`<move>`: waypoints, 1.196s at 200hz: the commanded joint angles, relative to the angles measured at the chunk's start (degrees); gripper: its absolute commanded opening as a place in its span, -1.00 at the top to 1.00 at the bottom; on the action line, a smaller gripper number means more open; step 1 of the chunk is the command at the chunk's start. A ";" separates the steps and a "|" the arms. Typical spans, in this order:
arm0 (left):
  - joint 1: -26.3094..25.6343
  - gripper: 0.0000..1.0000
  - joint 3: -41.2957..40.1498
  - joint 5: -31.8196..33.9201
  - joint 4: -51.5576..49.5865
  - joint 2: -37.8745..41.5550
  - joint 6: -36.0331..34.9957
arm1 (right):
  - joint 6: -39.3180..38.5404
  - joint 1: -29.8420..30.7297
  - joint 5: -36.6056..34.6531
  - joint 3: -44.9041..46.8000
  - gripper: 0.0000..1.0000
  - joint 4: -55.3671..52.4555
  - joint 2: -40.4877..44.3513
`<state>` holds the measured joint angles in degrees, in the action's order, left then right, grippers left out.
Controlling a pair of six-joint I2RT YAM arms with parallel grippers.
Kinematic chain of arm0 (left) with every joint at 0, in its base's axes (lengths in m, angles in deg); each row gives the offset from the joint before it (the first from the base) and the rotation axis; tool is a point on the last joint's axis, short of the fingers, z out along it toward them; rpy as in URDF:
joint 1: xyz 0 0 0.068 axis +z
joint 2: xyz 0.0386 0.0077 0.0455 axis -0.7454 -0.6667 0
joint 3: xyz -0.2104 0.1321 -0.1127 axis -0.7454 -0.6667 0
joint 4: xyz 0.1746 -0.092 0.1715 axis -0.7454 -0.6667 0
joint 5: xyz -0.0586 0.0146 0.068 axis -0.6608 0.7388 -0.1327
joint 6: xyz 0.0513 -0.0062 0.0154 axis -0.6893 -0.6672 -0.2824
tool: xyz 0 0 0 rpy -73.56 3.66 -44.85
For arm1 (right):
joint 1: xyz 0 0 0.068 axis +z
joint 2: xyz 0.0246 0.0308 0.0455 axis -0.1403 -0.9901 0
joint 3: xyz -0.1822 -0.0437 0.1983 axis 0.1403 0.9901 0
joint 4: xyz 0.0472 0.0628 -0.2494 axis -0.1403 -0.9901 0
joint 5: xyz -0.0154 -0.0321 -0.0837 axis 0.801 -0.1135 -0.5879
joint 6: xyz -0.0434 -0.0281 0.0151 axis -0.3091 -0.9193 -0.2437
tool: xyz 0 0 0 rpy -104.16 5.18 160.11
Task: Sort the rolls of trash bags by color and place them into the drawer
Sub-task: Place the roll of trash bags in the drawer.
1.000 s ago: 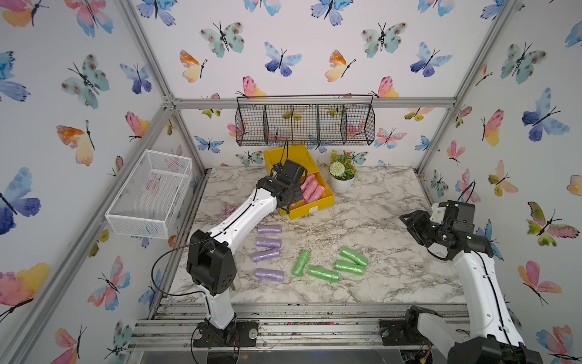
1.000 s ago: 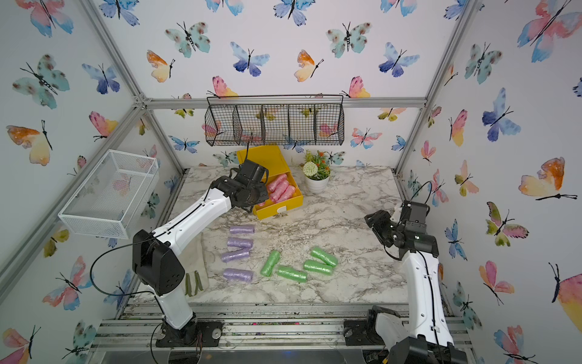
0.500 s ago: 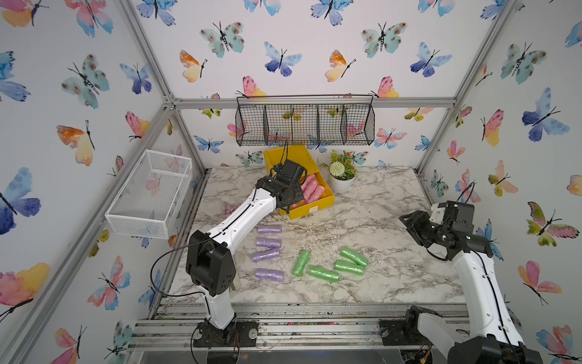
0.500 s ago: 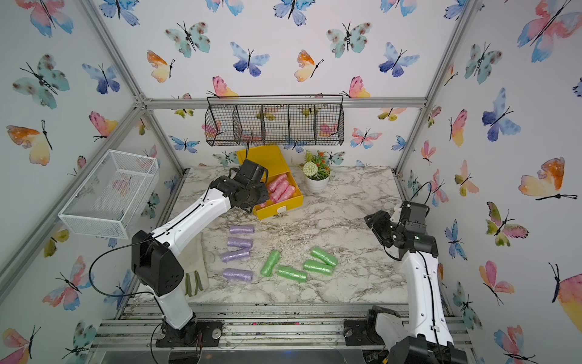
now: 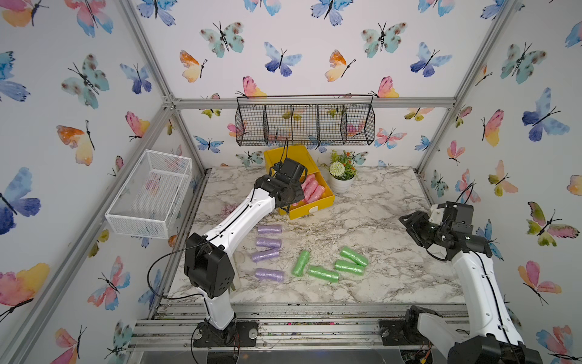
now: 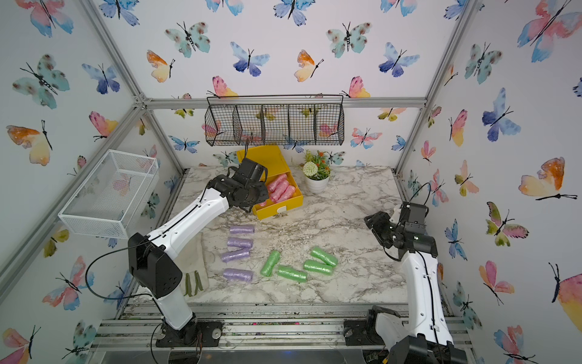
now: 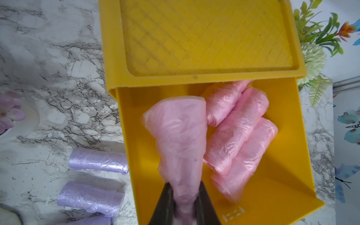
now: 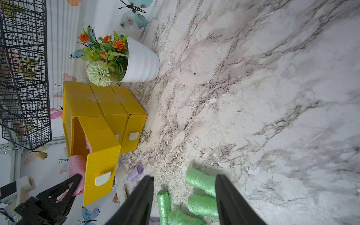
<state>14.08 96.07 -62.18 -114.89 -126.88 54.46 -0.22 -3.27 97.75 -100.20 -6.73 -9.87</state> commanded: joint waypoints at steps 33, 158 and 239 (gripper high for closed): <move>-1.05 0.69 -0.36 -0.64 -1.29 3.13 0.87 | -0.29 -0.34 -0.93 1.13 -0.12 0.91 0.27; -1.18 0.52 -2.14 -0.11 -1.64 1.07 0.68 | -0.50 -0.35 -1.02 1.84 -0.12 1.11 0.53; -1.14 0.31 -0.47 -0.11 -1.64 -0.09 0.36 | -0.54 -0.30 -1.11 2.01 -0.12 1.11 0.27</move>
<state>13.19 93.97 -62.38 -115.92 -126.18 54.88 -0.26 -3.27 97.59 -98.96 -6.31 -9.82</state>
